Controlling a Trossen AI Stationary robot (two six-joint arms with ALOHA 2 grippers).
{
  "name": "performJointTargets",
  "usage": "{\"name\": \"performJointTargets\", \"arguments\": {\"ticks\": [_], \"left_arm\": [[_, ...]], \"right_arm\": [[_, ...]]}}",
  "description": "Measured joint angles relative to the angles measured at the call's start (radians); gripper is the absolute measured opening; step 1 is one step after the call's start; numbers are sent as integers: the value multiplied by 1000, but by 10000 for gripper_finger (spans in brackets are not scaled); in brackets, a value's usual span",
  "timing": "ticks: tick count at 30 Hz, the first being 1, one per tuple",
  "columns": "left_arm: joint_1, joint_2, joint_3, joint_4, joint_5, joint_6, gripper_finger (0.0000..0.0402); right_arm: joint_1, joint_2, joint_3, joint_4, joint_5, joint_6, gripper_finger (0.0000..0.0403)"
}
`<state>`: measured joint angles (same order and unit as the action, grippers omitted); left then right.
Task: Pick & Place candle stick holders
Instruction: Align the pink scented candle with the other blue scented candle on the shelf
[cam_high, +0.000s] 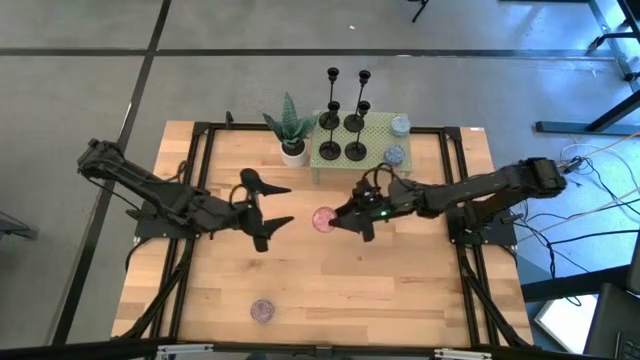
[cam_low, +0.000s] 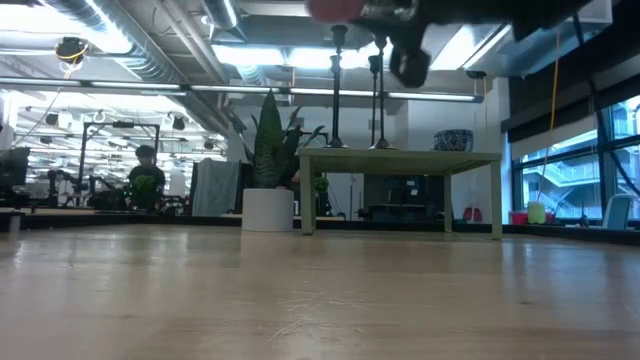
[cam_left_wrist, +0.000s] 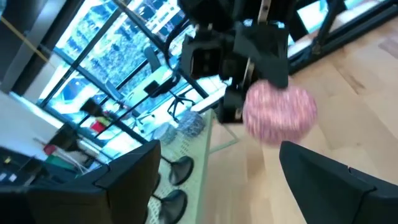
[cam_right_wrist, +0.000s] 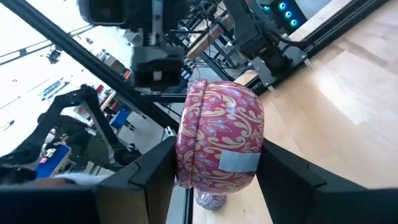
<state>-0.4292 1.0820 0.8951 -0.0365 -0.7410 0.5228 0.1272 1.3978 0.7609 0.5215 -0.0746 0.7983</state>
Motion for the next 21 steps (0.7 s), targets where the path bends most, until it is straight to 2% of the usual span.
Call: {"name": "performJointTargets", "arguments": {"ticks": [3, 7, 14, 21], "left_arm": [[-7, -34, 0, -37, -23, -30, 326], [-8, -54, 0, -99, -27, -72, 326], [-8, -48, 0, -153, -27, -95, 326], [-7, -48, 0, -156, -26, -95, 326]], "right_arm": [[0, -90, 0, -89, 8, -19, 201], [13, -210, 0, -252, 109, -37, 201], [86, -373, -1, -651, 461, 11, 202], [140, -411, -1, -821, 677, 160, 202]]}}
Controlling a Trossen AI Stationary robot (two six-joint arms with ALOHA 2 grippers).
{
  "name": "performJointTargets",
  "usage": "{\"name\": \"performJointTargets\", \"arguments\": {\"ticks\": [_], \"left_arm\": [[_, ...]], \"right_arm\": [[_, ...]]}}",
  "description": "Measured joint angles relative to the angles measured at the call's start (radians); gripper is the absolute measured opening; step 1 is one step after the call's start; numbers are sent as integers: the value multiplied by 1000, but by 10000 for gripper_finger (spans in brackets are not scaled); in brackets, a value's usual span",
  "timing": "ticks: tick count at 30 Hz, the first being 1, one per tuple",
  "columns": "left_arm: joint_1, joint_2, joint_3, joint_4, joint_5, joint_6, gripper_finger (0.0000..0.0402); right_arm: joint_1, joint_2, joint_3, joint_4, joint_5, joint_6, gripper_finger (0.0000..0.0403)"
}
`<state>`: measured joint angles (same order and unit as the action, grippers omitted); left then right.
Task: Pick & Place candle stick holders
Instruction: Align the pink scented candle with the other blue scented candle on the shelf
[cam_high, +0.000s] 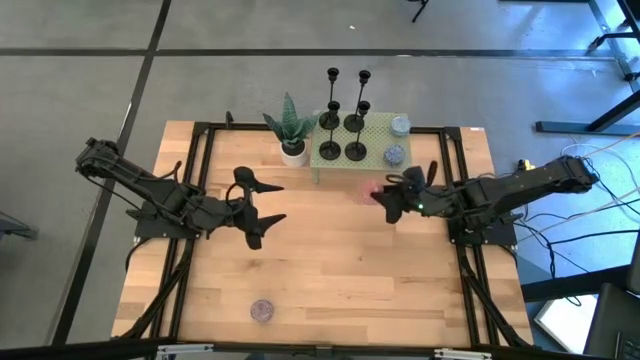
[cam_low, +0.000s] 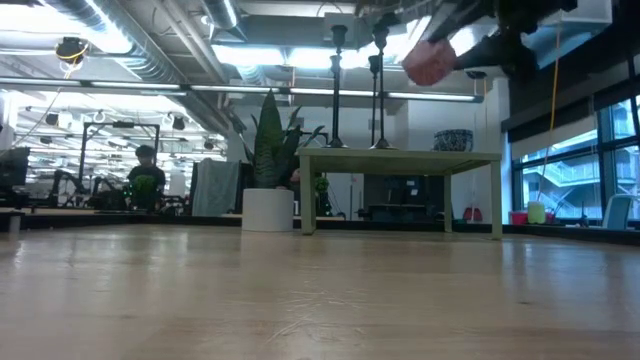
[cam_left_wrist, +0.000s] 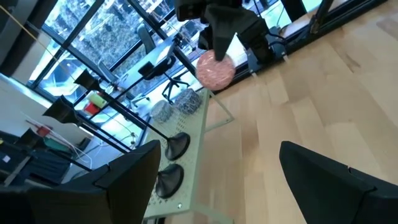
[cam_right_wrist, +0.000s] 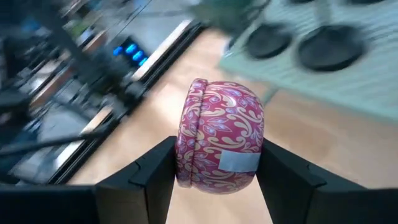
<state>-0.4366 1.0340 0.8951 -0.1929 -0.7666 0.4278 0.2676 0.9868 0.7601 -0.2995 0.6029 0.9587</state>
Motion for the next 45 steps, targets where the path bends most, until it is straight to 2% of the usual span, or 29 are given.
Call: {"name": "performJointTargets", "arguments": {"ticks": [6, 8, 11, 17, 24, 45], "left_arm": [[0, 0, 0, -26, 1, 0, 326], [0, 0, 0, -42, 1, 0, 326], [0, 0, 0, -57, 1, 0, 326], [0, 0, 0, -56, 1, 1, 326], [0, 0, 0, -55, 1, 3, 326], [0, 0, 0, -73, 1, 3, 326]], "right_arm": [[18, 4, -9, -134, 205, 160, 202], [19, 4, -41, -125, 248, 202, 202], [13, 5, -111, -17, 269, 224, 202], [-16, 6, -272, 324, 269, 212, 202], [-87, 6, -366, 456, 268, 239, 202], [-284, 5, -372, 487, 103, 172, 202]]}}
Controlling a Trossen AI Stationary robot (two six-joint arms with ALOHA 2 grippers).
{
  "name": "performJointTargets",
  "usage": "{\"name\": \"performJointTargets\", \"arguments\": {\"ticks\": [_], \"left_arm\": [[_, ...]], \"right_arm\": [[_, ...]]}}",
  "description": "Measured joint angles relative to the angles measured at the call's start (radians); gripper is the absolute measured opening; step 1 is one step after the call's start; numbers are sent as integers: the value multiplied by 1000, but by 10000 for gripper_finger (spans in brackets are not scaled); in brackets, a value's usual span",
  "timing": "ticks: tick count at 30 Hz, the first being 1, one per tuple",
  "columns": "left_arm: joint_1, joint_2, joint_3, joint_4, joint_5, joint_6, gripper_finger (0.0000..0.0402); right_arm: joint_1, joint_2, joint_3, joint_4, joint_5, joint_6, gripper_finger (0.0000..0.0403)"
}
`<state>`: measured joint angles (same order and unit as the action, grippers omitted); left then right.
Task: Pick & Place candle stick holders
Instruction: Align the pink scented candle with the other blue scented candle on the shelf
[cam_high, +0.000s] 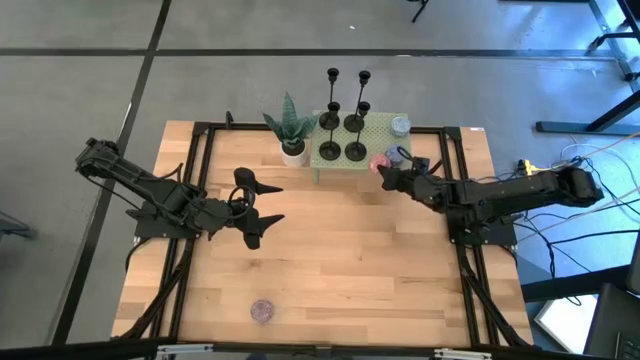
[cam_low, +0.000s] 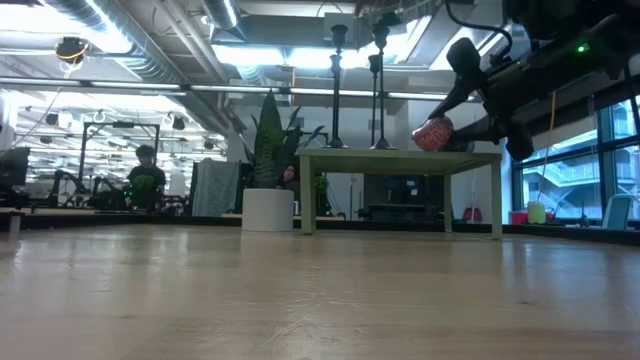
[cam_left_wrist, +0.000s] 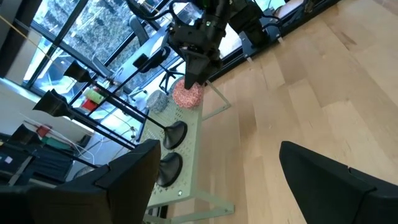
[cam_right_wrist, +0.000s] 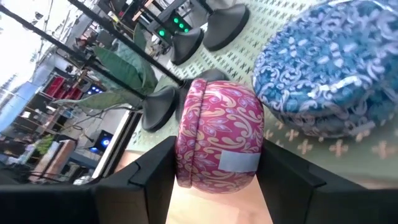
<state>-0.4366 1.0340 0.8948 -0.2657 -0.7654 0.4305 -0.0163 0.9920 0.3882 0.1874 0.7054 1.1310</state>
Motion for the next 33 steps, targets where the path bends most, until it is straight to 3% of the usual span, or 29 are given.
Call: {"name": "performJointTargets", "arguments": {"ticks": [33], "left_arm": [[0, 0, 0, -2, 1, -2, 326]], "right_arm": [[-105, 0, 0, 6, -100, -69, 231]]}}
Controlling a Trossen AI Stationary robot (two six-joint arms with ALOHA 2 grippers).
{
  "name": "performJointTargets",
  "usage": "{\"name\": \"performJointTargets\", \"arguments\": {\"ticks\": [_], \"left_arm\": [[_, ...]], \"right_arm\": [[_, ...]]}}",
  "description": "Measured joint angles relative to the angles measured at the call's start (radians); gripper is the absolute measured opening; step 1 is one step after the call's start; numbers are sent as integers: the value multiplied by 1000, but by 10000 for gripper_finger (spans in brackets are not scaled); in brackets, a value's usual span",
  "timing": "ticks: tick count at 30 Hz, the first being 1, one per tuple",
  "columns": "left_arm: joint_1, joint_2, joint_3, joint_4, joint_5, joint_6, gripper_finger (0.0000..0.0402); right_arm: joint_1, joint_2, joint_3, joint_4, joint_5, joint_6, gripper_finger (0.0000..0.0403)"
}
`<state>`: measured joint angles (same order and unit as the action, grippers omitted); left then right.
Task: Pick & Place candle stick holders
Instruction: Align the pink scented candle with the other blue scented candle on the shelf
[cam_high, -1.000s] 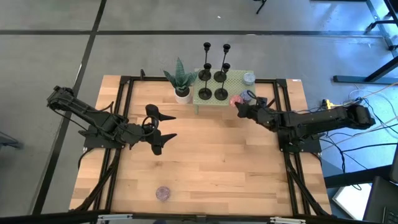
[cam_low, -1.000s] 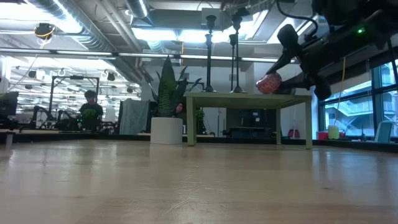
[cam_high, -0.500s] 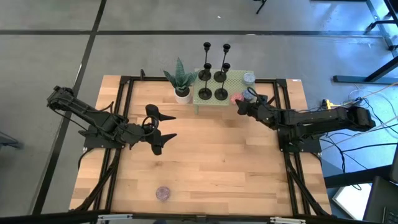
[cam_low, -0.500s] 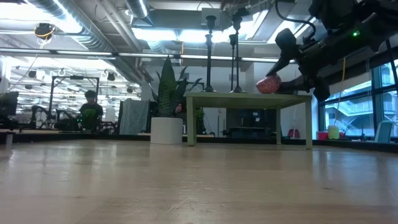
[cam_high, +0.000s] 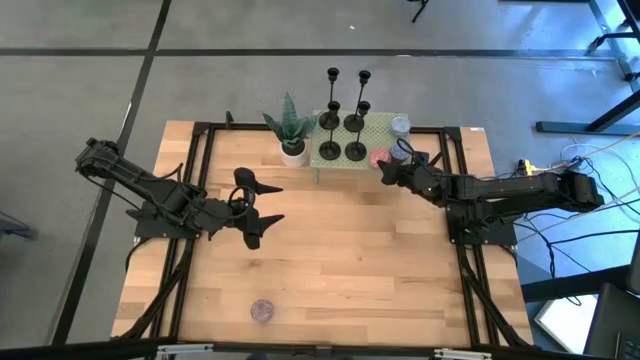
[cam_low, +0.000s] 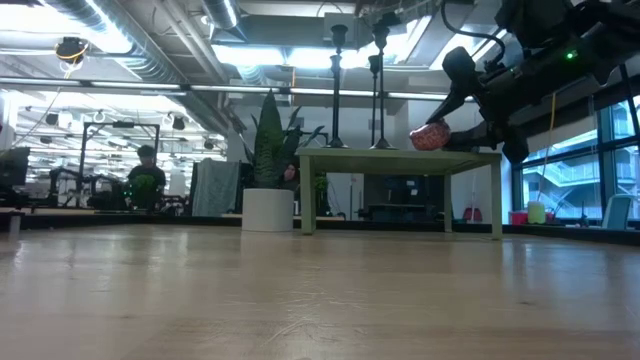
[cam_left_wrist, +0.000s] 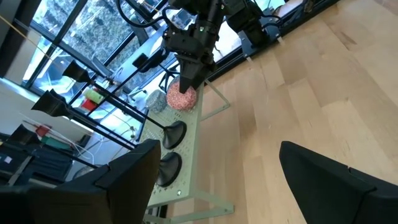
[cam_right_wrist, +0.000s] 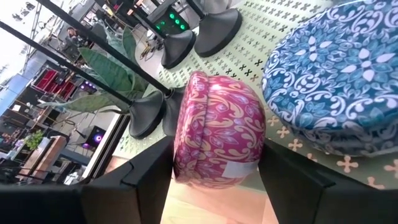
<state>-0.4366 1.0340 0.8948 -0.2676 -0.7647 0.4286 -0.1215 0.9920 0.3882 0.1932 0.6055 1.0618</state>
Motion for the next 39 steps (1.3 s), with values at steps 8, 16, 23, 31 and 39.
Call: {"name": "performJointTargets", "arguments": {"ticks": [8, 16, 23, 31, 39], "left_arm": [[0, 0, 0, 0, 4, 0, 326], [0, 0, 0, 0, 6, -1, 326], [0, 0, 0, 0, 7, -23, 326], [0, 0, 0, -6, 7, -23, 326], [0, 0, 0, -6, 7, -23, 326]], "right_arm": [[0, 0, 0, 0, 1, -22, 232], [0, 0, 0, 0, 30, -26, 232], [0, 0, 0, 0, 30, -26, 232], [0, 0, 0, 14, 30, -32, 232], [0, 0, 0, 20, 30, -75, 232]]}}
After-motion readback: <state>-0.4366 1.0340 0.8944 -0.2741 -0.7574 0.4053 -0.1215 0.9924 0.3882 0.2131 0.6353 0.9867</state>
